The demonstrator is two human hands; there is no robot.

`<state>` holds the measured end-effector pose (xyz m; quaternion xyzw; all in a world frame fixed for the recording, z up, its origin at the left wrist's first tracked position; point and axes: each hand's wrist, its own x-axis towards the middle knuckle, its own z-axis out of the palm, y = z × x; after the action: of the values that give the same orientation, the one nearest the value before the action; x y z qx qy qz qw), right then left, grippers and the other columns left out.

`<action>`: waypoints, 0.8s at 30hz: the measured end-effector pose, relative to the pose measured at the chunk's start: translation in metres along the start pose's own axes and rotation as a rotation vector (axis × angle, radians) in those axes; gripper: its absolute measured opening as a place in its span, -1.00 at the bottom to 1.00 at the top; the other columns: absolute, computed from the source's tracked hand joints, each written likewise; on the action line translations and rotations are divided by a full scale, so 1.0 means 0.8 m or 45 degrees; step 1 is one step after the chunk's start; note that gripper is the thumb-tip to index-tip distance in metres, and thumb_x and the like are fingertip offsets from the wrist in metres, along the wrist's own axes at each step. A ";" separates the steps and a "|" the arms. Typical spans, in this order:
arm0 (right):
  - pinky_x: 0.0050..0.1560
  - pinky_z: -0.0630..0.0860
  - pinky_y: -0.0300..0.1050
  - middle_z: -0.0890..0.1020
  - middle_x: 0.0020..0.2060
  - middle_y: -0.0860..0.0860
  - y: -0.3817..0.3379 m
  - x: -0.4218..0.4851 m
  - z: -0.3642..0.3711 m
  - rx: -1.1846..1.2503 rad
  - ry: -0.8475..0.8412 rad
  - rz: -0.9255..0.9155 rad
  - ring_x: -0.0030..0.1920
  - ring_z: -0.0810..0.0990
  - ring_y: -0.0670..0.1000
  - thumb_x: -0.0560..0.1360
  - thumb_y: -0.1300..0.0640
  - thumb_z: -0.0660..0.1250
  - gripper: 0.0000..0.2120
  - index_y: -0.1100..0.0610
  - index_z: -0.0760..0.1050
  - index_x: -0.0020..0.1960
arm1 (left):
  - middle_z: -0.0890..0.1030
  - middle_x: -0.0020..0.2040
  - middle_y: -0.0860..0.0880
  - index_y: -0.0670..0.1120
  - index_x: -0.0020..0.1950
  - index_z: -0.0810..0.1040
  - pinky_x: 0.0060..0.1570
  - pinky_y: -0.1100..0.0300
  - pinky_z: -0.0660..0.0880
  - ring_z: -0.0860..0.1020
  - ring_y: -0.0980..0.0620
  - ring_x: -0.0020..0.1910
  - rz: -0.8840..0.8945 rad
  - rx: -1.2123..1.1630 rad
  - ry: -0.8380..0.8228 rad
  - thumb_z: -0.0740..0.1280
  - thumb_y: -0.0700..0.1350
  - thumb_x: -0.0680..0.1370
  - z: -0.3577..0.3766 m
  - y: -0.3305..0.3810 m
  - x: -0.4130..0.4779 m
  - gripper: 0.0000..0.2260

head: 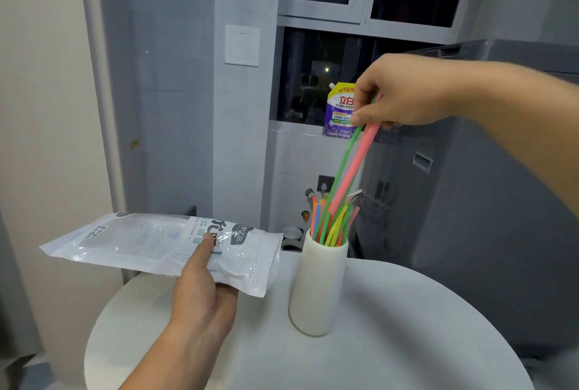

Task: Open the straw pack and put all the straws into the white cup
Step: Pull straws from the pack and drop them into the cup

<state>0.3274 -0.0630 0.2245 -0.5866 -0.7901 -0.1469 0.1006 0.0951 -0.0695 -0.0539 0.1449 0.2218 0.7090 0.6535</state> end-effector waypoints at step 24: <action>-0.45 0.44 -0.29 0.71 -0.40 -0.05 0.001 0.006 -0.003 -0.059 -0.165 0.038 -0.41 0.63 -0.10 0.50 -0.06 0.49 -0.81 0.01 0.67 -0.22 | 0.76 0.07 -0.03 -0.05 0.27 0.62 -0.19 0.08 0.70 0.75 0.04 -0.07 -0.018 0.005 0.003 0.35 -0.13 0.64 0.000 0.000 -0.001 -0.79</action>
<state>0.3265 -0.0597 0.2282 -0.6086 -0.7826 -0.1252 0.0377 0.0955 -0.0699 -0.0538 0.1438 0.2250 0.7041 0.6580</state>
